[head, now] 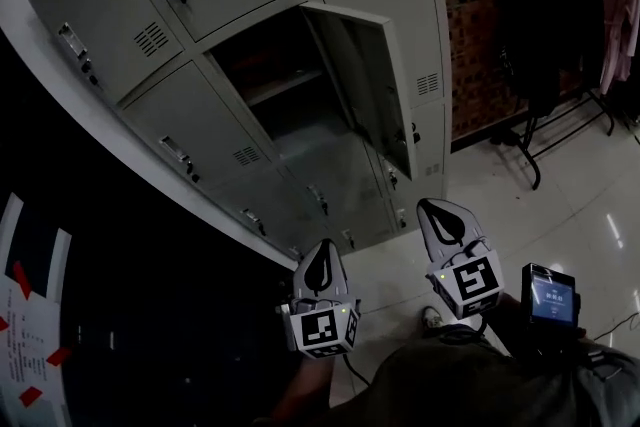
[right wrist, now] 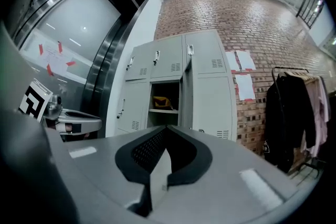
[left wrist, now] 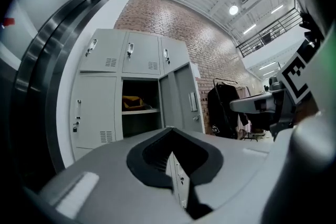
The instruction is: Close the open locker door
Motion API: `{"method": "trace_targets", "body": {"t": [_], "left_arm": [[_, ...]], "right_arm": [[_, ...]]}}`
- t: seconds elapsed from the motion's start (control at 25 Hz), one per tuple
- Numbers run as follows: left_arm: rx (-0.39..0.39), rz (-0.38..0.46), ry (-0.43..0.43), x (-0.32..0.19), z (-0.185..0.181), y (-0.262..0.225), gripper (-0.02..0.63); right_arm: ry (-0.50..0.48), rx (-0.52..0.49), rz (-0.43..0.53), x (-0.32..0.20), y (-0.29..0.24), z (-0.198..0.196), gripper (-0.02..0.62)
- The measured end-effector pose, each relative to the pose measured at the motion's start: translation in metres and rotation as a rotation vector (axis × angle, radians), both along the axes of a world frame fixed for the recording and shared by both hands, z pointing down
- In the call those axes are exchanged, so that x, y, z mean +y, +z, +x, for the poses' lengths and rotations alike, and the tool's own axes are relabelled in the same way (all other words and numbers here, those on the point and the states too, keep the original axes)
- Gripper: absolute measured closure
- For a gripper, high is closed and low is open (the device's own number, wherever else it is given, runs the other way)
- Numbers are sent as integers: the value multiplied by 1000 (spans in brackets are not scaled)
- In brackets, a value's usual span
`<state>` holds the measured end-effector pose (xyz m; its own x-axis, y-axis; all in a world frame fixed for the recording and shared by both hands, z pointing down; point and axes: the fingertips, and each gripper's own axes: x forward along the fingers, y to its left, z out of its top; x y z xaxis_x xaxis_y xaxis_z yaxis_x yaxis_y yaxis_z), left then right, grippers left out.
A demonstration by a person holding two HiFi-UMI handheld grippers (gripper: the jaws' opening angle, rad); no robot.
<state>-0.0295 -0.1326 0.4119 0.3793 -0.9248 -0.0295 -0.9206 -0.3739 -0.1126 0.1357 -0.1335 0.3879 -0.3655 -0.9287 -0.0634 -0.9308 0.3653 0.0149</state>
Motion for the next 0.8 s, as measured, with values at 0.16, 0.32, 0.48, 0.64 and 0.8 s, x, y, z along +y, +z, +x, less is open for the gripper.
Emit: {"method": "trace_targets", "body": {"t": [0.16,0.32,0.48,0.64,0.8], "left_arm": [[4,12,-12,-50,18,-7,604],[10,12,-15,-86,29,-11,604],[8,14,9,-112,33,-8,604],[7,9,31,-129,36,-9,604],[16,6,43,-142,38,-10,604]], "right_arm": [[-21,7,4,-50,-1,16,595],[-23,14,-1,-87,-2,27,595],[-11,14,9,-111,-8,33,594],[0,10,17,-125,-14,38,583],[-44,-4,17,-135,-24,37,507]]}}
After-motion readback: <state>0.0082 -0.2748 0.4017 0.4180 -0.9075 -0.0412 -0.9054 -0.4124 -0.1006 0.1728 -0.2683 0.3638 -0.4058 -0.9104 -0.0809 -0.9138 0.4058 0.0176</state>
